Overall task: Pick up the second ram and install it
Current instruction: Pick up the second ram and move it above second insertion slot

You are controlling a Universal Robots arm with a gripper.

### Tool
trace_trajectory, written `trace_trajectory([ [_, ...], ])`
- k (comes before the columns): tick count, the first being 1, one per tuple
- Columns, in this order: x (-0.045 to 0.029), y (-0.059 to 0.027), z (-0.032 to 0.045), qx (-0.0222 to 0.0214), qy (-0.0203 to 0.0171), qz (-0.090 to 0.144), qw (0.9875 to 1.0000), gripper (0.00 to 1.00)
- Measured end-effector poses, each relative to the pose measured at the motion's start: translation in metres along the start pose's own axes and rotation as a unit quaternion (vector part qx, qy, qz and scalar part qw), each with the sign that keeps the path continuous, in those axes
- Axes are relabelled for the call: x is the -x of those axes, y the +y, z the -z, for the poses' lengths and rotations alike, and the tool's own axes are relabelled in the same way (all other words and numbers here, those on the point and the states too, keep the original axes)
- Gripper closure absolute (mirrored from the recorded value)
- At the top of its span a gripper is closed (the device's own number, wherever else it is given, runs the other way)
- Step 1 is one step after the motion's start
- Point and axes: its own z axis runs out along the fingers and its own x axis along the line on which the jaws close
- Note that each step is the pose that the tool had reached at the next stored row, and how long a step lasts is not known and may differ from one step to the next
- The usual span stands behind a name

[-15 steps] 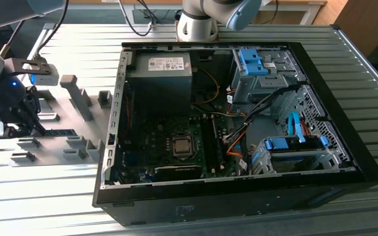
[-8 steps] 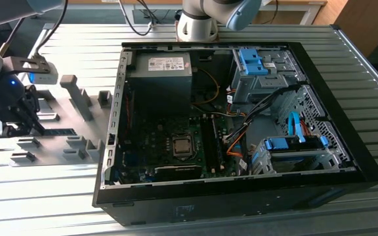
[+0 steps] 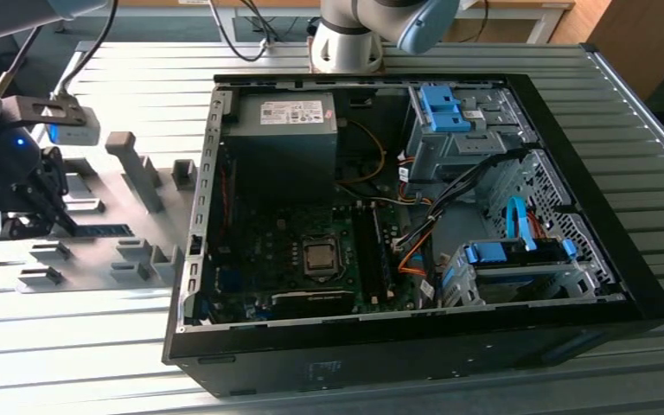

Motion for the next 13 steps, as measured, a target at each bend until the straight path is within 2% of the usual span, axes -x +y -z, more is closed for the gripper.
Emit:
trace_trajectory([
  [13,0.0000,0.0000,0.0075,0.0000,0.0000,0.000,1.0000,0.86],
])
